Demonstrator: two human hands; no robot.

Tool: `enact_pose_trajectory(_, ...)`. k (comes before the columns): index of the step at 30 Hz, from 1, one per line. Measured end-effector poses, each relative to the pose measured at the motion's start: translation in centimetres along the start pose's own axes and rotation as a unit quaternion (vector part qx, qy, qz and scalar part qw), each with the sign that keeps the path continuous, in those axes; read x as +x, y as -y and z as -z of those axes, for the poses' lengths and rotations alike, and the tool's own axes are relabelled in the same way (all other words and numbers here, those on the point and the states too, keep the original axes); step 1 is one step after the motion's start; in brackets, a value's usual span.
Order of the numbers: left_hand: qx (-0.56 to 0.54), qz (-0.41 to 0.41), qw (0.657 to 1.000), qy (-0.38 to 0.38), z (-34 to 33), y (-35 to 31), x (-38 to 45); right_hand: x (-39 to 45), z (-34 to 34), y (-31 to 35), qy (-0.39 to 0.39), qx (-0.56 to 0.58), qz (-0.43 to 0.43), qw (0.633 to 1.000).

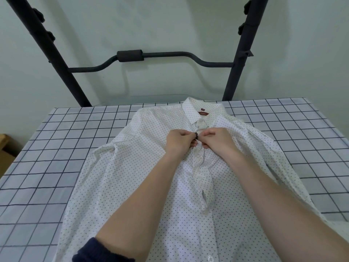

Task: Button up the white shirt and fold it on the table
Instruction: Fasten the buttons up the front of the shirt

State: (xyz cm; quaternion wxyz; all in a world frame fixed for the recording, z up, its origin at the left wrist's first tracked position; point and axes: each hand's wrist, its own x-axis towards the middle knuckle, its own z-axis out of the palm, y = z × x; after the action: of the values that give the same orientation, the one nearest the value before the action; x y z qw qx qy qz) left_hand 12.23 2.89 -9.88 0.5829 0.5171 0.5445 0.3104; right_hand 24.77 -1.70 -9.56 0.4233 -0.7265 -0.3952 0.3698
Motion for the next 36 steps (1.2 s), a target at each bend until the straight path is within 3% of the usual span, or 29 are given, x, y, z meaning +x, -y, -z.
enact_pose_trajectory(10,0.108,-0.083,0.988,-0.073,-1.0,0.6,-0.2,-0.1,0.1,-0.2,-0.008,0.084,-0.028,0.996)
enact_pose_trajectory(15,0.192,-0.144,0.969,-0.055,-1.0,1.3,-0.5,0.1,0.7,-0.1,0.024,0.096,-0.044,0.994)
enact_pose_trajectory(20,0.363,-0.252,0.897,0.006,-1.4,1.1,-0.6,0.7,0.1,0.6,-0.124,-0.073,0.092,0.985)
enact_pose_trajectory(23,0.402,-0.269,0.874,0.047,-1.5,0.7,-0.3,1.8,-0.1,1.3,-0.130,-0.212,0.134,0.959)
enact_pose_trajectory(25,0.389,-0.258,0.882,0.064,-1.3,0.1,0.1,2.4,0.0,1.6,-0.119,-0.265,0.118,0.949)
enact_pose_trajectory(29,0.308,-0.242,0.920,0.010,-0.7,-1.5,1.9,2.7,0.5,0.9,-0.127,-0.219,0.087,0.963)
enact_pose_trajectory(33,0.403,-0.266,0.876,0.004,-1.1,-2.4,4.4,2.8,0.5,-0.1,-0.133,-0.181,0.087,0.971)
enact_pose_trajectory(36,0.511,-0.275,0.814,0.020,-1.7,-2.5,5.7,2.8,0.8,-0.6,-0.133,-0.102,0.061,0.984)
